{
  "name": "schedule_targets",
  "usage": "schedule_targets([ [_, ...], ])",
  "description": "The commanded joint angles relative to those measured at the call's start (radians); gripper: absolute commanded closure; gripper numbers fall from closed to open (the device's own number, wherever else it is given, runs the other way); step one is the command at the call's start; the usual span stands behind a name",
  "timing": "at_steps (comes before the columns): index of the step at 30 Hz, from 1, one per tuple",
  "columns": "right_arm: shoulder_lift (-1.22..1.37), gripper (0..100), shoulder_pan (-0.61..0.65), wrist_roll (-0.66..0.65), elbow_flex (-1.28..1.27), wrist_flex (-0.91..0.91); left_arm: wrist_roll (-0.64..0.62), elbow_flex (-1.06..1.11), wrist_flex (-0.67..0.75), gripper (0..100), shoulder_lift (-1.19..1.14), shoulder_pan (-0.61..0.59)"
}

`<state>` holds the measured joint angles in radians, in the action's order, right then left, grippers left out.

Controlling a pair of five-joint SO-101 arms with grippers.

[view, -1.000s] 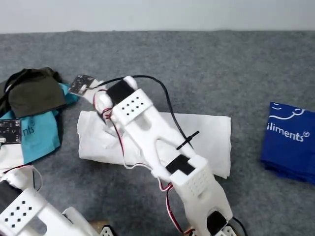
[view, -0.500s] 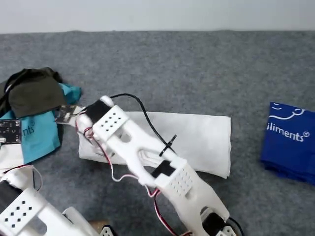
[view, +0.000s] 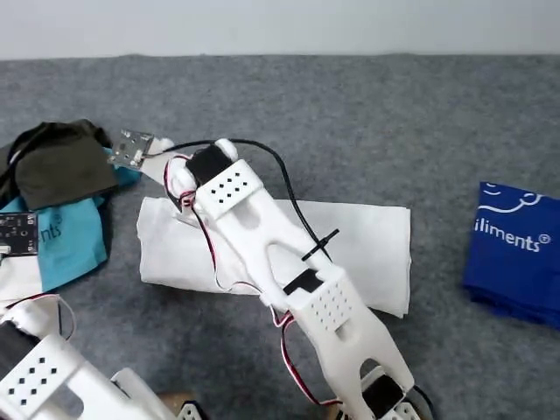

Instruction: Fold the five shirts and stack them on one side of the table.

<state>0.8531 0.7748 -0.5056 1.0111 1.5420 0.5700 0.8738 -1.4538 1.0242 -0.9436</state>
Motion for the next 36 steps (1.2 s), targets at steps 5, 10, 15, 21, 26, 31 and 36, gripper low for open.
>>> schedule_targets([
  [5,-0.044,98.8,0.059,-0.005,0.055,0.087,0.006,-0.007,0.021,98,0.014,0.0],
  [10,0.067,98.8,0.056,-0.005,0.058,-0.051,0.006,0.002,0.021,98,0.015,0.0],
  [15,0.122,98.8,0.045,-0.005,0.104,0.027,0.006,0.015,0.02,98,0.017,-0.002],
  [21,0.111,98.8,0.036,0.074,0.285,0.228,0.006,0.015,0.02,98,0.017,0.0],
  [26,0.056,98.8,0.028,0.132,0.299,0.259,0.008,0.015,0.02,98,0.017,0.0],
  [31,-0.074,98.8,0.028,0.184,0.094,0.259,0.009,0.005,0.02,98,0.017,0.0],
  [36,-0.193,98.8,0.018,0.186,-0.19,0.254,0.009,0.005,0.02,98,0.017,-0.002],
])
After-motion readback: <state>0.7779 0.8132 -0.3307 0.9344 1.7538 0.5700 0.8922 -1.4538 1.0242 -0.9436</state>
